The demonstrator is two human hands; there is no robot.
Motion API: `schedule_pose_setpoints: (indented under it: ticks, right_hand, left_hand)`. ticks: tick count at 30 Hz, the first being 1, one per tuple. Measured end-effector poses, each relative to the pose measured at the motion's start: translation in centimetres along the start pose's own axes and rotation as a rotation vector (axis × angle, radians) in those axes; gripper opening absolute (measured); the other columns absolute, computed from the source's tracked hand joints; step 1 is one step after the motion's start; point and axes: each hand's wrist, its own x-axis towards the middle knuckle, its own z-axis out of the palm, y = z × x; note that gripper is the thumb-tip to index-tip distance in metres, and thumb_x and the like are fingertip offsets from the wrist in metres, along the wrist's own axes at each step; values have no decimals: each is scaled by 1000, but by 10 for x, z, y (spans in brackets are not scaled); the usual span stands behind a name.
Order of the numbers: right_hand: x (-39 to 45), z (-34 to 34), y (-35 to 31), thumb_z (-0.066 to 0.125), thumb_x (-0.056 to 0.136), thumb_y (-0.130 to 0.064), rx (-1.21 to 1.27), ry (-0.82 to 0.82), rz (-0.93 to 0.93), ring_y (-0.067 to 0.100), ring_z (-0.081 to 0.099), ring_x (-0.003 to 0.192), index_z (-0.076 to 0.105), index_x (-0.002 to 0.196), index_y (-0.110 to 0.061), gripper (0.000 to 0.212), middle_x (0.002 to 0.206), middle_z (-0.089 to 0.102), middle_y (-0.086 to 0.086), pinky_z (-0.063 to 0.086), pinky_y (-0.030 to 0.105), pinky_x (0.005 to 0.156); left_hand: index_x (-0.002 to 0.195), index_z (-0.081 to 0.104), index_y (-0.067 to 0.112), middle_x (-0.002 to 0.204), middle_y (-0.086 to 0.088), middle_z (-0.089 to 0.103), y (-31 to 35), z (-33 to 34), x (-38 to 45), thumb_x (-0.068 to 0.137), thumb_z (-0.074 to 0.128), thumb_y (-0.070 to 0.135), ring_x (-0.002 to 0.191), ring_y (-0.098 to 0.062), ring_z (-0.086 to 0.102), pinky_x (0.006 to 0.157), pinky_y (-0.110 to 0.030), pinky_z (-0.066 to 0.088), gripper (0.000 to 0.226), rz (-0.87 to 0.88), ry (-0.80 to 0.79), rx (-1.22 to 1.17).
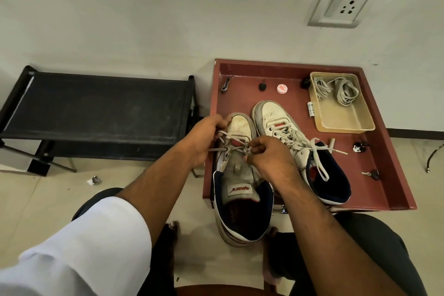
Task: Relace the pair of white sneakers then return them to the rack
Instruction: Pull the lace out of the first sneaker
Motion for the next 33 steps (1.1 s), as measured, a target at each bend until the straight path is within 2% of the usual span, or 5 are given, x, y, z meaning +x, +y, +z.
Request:
schedule_pose_setpoints:
  ticks: [9,12,14,22,33]
  right_hand:
    - [18,-7,3,79,79,-25,-134,36,-156,11,65,76,72,96,-19,20,81,70,-5,52,27,73]
    - [18,-3,1,75,83,-26,-179,102,-211,10,64,77,74,100,-19,18,85,71,-5,52,26,77]
    - [18,-2,1,72,86,-21,-150,121,-211,12,65,80,75,105,-16,19,92,74,-1,52,26,80]
    - [8,-27,-17,65,90,-10,-184,428,-318,22,68,85,74,105,-9,18,95,75,7,54,34,84]
    - [15,-8,-3,71,87,-17,-97,101,-63,11,58,53,69,76,-15,12,59,61,-4,42,20,55]
  left_hand:
    - [115,57,14,113,-1,63,-3,-9,2,87,64,8,100,-13,62,93,-33,51,30,211,-93,368]
    - [134,42,44,125,11,62,-19,-14,13,77,73,35,120,-12,56,119,-57,17,66,317,-47,806]
    - [142,39,40,133,10,59,-24,-12,15,83,71,41,128,-13,48,118,-55,-11,67,383,63,968]
    - [140,47,38,131,11,59,-16,-2,2,91,63,42,133,-15,45,112,-56,-25,52,357,165,1118]
    - [139,47,43,153,10,39,-14,-4,1,89,64,41,152,-18,6,108,-63,-24,52,315,154,1174]
